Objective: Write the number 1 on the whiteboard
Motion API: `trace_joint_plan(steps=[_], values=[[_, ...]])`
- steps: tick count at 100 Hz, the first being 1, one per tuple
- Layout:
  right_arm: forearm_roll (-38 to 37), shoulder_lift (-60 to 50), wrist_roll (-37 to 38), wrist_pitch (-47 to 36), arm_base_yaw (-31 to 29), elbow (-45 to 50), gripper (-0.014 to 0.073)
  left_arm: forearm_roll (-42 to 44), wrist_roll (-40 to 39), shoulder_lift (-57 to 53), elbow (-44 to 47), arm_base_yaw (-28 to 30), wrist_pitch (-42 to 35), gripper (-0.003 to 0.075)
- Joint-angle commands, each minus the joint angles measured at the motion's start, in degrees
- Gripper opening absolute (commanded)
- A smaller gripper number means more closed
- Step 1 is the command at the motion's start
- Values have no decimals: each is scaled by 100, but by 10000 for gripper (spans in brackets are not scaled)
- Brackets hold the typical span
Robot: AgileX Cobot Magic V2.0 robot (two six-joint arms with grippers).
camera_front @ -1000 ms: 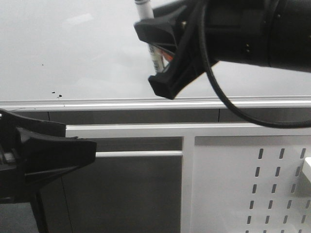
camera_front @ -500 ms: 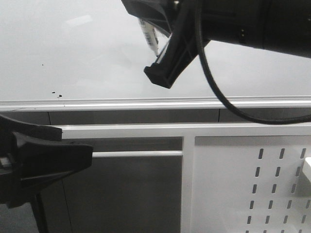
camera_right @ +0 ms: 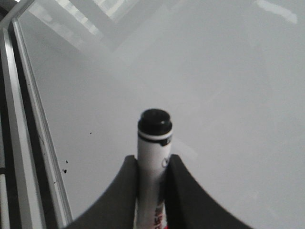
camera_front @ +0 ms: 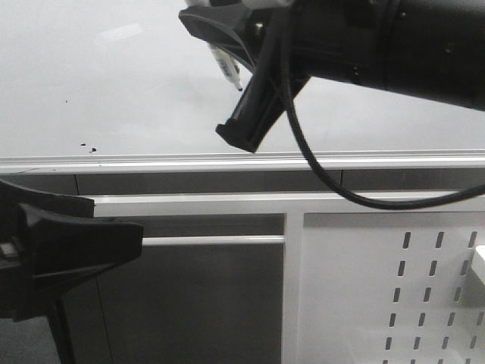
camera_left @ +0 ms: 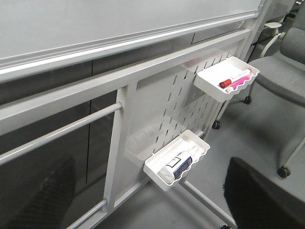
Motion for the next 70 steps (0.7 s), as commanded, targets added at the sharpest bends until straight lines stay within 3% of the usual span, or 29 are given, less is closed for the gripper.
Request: trace_joint_plan(steps=[1, 70], values=[[38, -134, -209, -538, -43, -224, -69, -114, -35, -171, -45, 17, -1198, 584], [-1, -51, -221, -386, -262, -625, -69, -114, -35, -171, -45, 17, -1198, 584]])
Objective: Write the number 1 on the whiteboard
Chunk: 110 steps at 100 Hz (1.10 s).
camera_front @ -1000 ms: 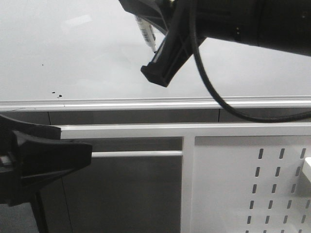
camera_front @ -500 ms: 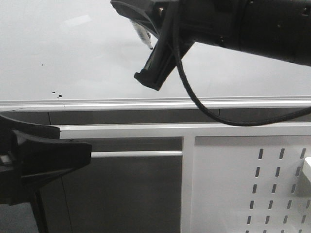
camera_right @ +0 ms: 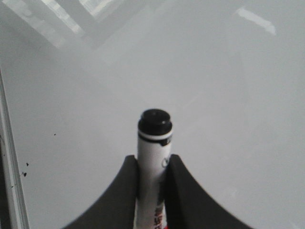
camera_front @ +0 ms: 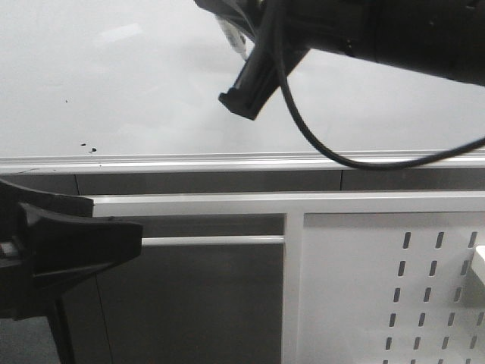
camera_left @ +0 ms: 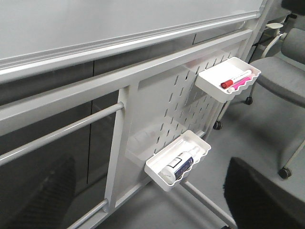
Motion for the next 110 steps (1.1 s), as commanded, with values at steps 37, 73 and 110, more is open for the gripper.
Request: trace_joint_plan(steps=[37, 73, 110], values=[[34, 182, -41, -460, -179, -330, -69, -101, -35, -171, -45, 17, -1198, 584], [47, 301, -41, -535, -325, -341, -69, -164, -35, -171, -45, 17, -1198, 581], [60, 454, -41, -300, -380, -341, -69, -190, -35, -171, -45, 17, -1198, 526]])
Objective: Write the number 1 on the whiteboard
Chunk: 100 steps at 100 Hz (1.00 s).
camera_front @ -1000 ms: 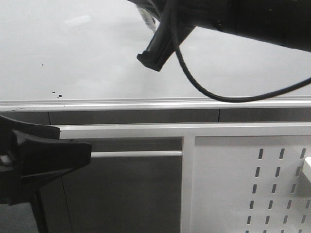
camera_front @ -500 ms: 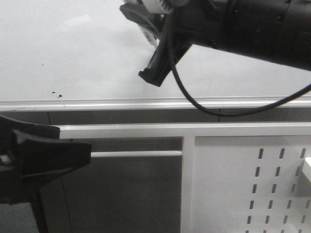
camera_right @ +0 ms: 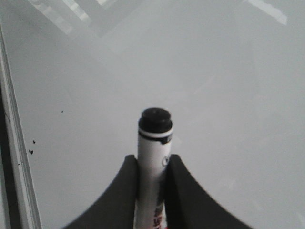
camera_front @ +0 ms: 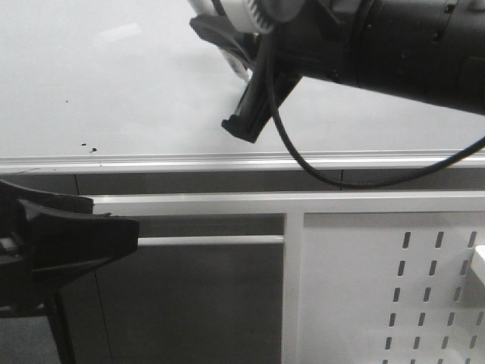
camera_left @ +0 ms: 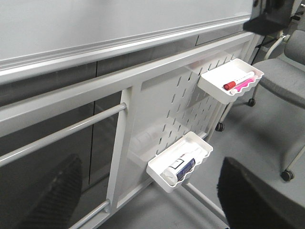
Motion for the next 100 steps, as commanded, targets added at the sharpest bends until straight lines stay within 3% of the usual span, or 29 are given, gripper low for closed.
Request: trace_joint_plan(steps=[1, 71, 100], values=[[249, -72, -47, -268, -103, -166, -69, -109, -35, -171, -45, 17, -1198, 526], [284, 449, -35, -589, -163, -155, -69, -109, -35, -171, -45, 17, -1198, 526], [284, 187, -35, -1172, -130, 519, -69, -132, -35, -171, 129, 17, -1198, 526]])
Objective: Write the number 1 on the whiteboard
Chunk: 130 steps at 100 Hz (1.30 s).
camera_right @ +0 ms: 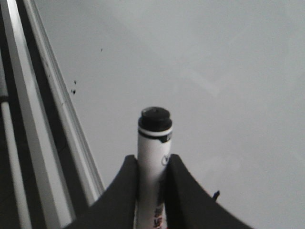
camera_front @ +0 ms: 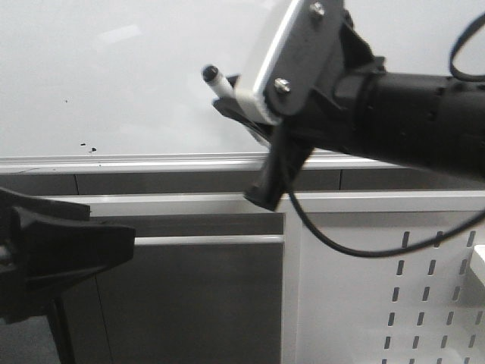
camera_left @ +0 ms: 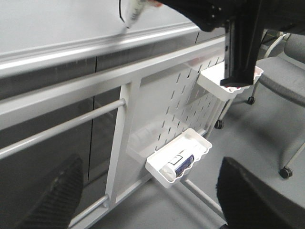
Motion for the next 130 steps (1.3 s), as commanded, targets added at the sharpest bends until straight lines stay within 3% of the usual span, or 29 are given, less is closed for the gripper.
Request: trace_joint_plan(steps=[1, 31, 66, 87, 117, 130], values=[[100, -441, -55, -1036, -15, 152, -69, -119, -35, -171, 39, 17, -1198, 526], [651, -868, -33, -1023, 604, 588, -69, -129, -35, -171, 89, 17, -1198, 526], [2770, -1305, 3, -1011, 2340, 1145, -69, -153, -35, -171, 89, 17, -1198, 524], [3690, -1901, 420, -772, 3033, 1159, -69, -30, -35, -171, 89, 17, -1198, 524], [3812, -2858, 1587, 597, 3425, 1159, -69, 496, -35, -171, 0, 17, -1208, 524], [3812, -3140, 1667, 1104, 3495, 1148, -69, 553, -35, -247, -53, 17, -1208, 524]])
